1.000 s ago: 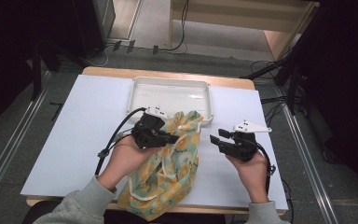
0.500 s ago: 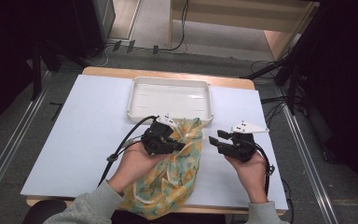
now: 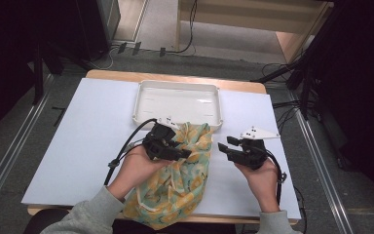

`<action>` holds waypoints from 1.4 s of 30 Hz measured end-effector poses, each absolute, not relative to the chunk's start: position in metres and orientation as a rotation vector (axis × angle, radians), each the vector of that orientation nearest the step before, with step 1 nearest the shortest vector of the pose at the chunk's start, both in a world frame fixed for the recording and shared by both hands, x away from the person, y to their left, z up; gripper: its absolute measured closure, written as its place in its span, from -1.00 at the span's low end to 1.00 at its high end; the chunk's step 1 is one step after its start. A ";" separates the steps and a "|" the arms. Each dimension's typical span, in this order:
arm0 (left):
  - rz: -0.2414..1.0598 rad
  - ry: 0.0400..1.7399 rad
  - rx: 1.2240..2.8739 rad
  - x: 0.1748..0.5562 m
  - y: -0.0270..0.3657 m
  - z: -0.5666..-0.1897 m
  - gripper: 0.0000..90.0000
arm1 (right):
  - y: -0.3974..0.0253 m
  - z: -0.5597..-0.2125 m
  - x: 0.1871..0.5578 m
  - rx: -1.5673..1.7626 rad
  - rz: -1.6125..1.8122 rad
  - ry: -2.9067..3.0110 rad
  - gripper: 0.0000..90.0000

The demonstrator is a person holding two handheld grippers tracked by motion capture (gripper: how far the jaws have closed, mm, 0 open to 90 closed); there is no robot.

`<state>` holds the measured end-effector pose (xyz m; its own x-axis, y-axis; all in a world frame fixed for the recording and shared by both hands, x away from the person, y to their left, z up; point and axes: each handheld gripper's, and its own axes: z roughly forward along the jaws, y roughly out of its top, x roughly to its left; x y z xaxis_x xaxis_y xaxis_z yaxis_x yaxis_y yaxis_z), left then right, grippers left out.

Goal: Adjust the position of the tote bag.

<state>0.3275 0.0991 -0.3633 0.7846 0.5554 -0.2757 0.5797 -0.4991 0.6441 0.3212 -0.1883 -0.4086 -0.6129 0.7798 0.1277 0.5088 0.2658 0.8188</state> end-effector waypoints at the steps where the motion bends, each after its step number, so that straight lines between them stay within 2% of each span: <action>1: -0.039 0.836 2.211 0.328 0.099 -0.363 0.25 | -0.188 -0.409 0.321 1.183 1.272 2.240 0.22; 5: -0.041 0.809 2.207 0.329 0.101 -0.362 -0.06 | -0.188 -0.409 0.321 1.178 1.278 2.238 0.22; 8: -0.018 0.800 2.212 0.329 0.101 -0.360 -0.18 | -0.189 -0.408 0.321 1.178 1.276 2.237 0.22; 25: 0.047 0.785 2.201 0.329 0.129 -0.338 -0.22 | -0.191 -0.405 0.320 1.192 1.309 2.237 0.19; 30: 0.084 0.777 2.203 0.329 0.143 -0.334 -0.23 | -0.190 -0.403 0.320 1.189 1.321 2.252 0.13; 42: 0.101 0.835 2.171 0.328 0.178 -0.344 -0.23 | -0.187 -0.396 0.316 1.187 1.325 2.262 0.07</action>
